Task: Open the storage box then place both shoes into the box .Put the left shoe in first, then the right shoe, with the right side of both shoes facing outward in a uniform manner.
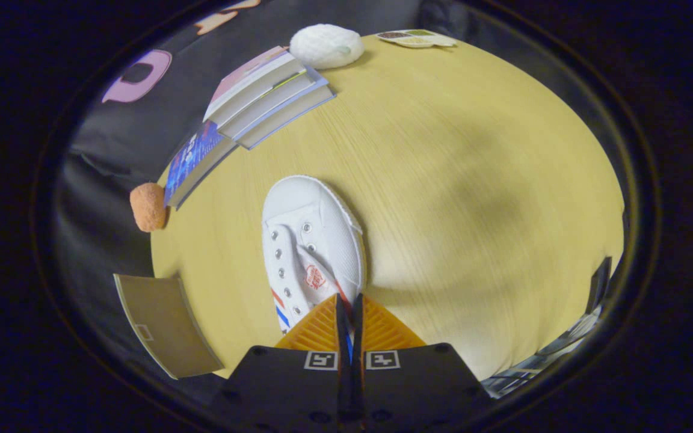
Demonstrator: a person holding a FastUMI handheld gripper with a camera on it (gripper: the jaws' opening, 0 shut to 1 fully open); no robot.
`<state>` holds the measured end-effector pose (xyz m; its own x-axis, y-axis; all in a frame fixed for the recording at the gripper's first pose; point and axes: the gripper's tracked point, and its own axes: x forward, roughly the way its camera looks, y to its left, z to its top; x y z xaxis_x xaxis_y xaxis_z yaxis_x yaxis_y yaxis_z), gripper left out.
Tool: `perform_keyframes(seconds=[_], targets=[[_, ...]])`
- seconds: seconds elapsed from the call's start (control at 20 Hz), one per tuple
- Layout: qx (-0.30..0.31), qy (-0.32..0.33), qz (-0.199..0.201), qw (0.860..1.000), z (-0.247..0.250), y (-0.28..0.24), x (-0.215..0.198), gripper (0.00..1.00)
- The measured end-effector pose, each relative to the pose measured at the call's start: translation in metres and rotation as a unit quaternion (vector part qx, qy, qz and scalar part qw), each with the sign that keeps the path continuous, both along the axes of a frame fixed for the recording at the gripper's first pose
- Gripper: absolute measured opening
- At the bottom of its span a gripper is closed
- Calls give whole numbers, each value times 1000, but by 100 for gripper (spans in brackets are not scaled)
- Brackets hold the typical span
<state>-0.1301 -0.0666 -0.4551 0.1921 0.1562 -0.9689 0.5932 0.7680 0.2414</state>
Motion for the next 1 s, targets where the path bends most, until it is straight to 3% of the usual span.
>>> perform_keyframes(seconds=[0.3,0.5,0.65,0.8,1.0], targets=[[110,-18,-97,989,15,33,9,3],[106,-14,-76,991,12,54,11,2],[148,-29,-75,986,26,82,21,3],[197,-49,-81,976,54,110,36,2],[224,-84,-39,970,103,161,63,2]])
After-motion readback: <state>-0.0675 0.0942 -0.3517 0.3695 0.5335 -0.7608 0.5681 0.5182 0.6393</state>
